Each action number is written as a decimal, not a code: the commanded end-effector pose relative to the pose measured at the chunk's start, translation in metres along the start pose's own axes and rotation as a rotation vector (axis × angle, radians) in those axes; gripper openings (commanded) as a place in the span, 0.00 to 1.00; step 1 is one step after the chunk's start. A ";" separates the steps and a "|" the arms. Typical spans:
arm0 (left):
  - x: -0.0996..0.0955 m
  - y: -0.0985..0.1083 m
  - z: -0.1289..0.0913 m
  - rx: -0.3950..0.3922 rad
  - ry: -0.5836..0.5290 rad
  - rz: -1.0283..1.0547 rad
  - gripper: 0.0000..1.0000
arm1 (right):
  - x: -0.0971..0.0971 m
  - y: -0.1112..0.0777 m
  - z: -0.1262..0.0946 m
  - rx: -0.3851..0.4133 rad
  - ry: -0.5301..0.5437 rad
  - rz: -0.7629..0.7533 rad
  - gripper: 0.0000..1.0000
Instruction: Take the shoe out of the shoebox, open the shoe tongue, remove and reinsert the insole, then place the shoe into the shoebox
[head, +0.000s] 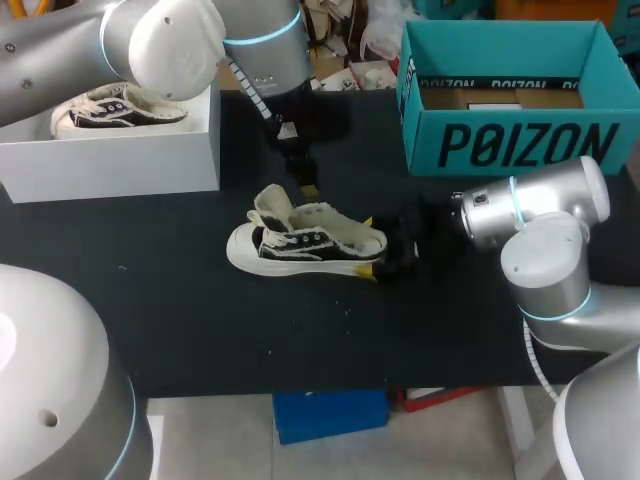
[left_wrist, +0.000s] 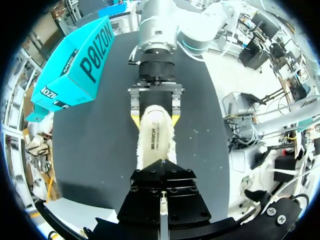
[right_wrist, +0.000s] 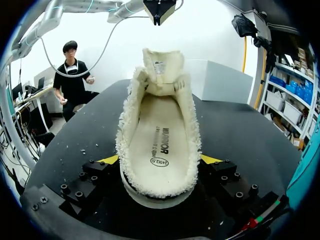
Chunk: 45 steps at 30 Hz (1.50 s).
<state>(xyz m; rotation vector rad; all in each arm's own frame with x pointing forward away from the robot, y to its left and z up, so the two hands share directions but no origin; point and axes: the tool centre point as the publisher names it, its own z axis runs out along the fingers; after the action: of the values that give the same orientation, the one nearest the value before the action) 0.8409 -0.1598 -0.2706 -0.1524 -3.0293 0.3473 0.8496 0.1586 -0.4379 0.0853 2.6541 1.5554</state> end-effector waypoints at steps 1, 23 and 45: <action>-0.006 0.003 0.009 -0.015 0.054 0.008 0.00 | -0.001 -0.003 0.002 0.001 0.000 0.002 0.00; -0.021 0.009 0.050 -0.022 0.182 0.020 0.00 | -0.001 -0.003 0.002 0.001 0.000 0.002 0.00; -0.012 0.020 0.094 -0.057 0.235 -0.010 0.00 | -0.001 -0.003 0.002 0.001 0.000 0.002 0.00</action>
<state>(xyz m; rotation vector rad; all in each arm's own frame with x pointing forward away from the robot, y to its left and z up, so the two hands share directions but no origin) 0.8419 -0.1587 -0.3576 -0.1689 -2.8147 0.2232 0.8496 0.1585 -0.4378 0.0852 2.6540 1.5556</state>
